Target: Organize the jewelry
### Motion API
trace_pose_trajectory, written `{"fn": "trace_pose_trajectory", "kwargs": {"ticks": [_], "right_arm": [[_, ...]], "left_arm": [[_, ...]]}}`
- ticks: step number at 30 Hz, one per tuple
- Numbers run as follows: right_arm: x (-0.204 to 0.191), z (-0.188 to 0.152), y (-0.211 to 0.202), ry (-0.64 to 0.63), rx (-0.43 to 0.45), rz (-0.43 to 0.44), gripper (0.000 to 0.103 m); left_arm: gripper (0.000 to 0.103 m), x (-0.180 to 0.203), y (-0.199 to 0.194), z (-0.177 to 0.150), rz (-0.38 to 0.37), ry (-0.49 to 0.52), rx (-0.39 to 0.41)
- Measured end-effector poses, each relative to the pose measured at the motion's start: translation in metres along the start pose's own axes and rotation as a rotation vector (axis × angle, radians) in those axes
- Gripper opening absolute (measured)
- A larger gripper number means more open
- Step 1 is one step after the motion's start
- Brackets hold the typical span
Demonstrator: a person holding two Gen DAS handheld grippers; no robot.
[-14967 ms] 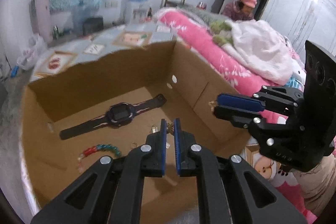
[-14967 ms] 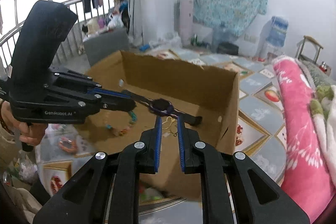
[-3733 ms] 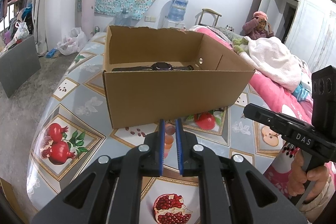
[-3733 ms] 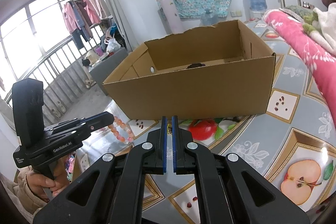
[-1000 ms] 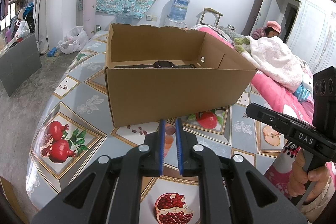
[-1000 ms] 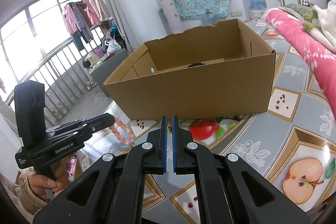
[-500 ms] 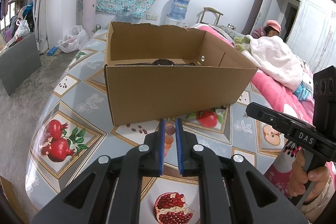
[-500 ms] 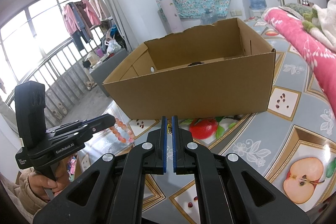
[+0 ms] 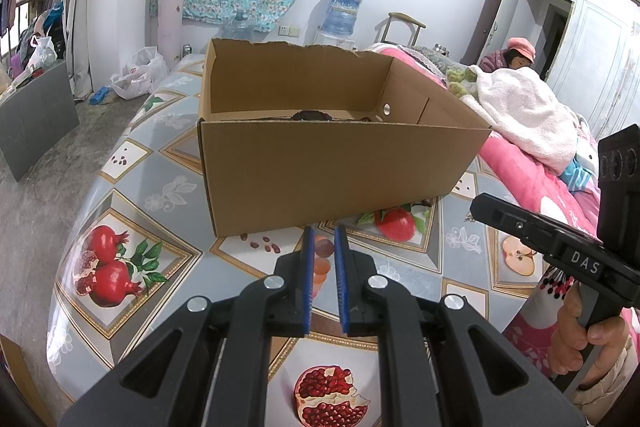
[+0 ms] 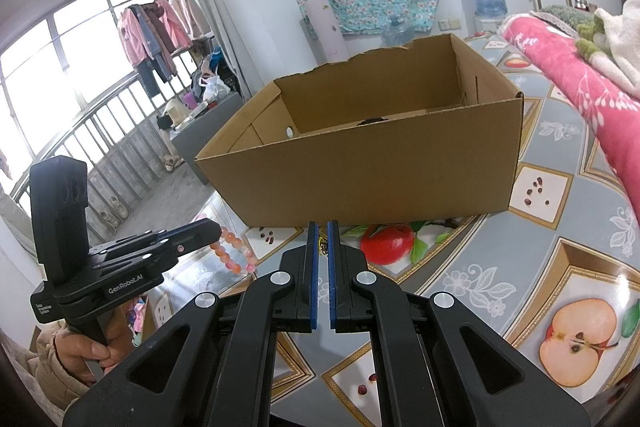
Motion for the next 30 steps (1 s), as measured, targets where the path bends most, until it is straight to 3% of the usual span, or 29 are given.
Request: {"fn": "trace_pose_trajectory", "kwargs": {"ticks": [13,22,30], "right_arm": [[0.002,0.008,-0.012,0.030,0.039,0.026,0.002],[-0.004,0.057,-0.042,0.040,0.140,0.104,0.002],[0.002,0.096,-0.045,0.047,0.195,0.170,0.002]], "left_arm": [[0.010,0.007,-0.014,0.010,0.002,-0.005,0.044],[0.010,0.012,-0.059,0.055,-0.088,-0.024,0.166],[0.010,0.010,-0.064,0.099,-0.146,-0.030,0.205]]}}
Point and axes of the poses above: each gripper's, at about its wrist camera, not at the fingertips, and y roughly the way its jaws point, x to its right, z to its top, the point moved 2 cm from there along y, roughly the way its jaws point, and after that the axes turned 1 degree about y, right-handed, at the moved point
